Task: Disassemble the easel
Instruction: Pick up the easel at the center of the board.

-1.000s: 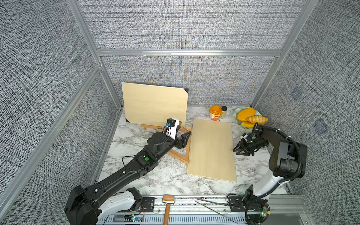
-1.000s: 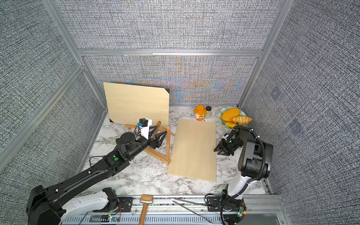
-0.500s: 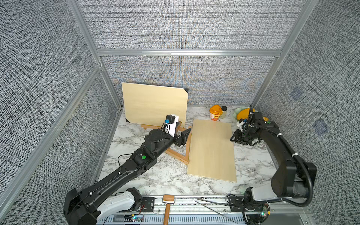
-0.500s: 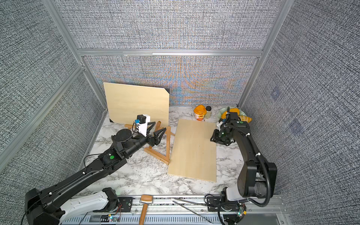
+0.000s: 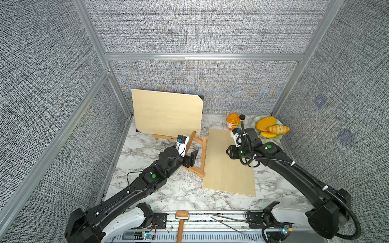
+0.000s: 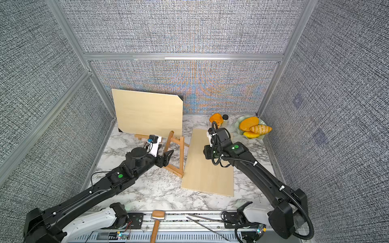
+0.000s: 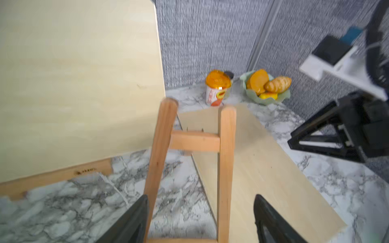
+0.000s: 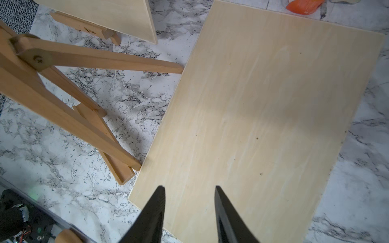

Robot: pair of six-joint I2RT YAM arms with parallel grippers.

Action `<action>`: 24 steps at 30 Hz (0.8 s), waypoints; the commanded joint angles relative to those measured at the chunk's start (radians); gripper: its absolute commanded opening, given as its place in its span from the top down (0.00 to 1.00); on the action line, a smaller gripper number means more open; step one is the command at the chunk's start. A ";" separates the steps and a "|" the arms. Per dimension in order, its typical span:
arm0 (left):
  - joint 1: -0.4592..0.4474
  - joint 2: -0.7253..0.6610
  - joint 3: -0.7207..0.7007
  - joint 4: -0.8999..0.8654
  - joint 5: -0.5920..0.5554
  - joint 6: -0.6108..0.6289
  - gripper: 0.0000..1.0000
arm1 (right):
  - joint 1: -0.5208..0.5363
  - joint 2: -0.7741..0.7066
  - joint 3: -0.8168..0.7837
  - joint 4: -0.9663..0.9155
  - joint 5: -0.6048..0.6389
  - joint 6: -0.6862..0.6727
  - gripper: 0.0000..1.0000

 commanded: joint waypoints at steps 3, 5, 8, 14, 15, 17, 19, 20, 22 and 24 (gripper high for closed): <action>-0.004 0.091 -0.069 0.144 0.091 -0.085 0.26 | 0.034 0.051 -0.022 0.111 0.025 0.061 0.58; -0.002 0.128 -0.102 0.219 0.098 -0.107 0.28 | 0.039 0.061 -0.024 0.118 0.023 0.061 0.57; -0.002 0.169 -0.147 0.341 0.108 -0.106 0.32 | 0.040 0.054 -0.042 0.142 0.020 0.063 0.57; -0.008 0.249 -0.189 0.539 0.124 -0.073 0.34 | 0.041 0.046 -0.125 0.244 -0.020 0.106 0.57; -0.013 0.269 -0.187 0.558 0.125 -0.069 0.35 | 0.043 0.051 -0.136 0.261 -0.028 0.114 0.57; -0.022 0.308 -0.180 0.591 0.125 -0.063 0.35 | 0.043 0.063 -0.149 0.293 -0.039 0.125 0.57; -0.029 0.346 -0.175 0.622 0.125 -0.059 0.35 | 0.045 0.077 -0.151 0.314 -0.050 0.130 0.57; -0.031 0.365 -0.171 0.636 0.121 -0.060 0.36 | 0.048 0.085 -0.150 0.321 -0.056 0.130 0.57; -0.034 0.398 -0.167 0.656 0.109 -0.057 0.37 | 0.052 0.098 -0.144 0.328 -0.059 0.124 0.57; -0.035 0.424 -0.162 0.679 0.094 -0.051 0.39 | 0.054 0.105 -0.139 0.334 -0.058 0.119 0.57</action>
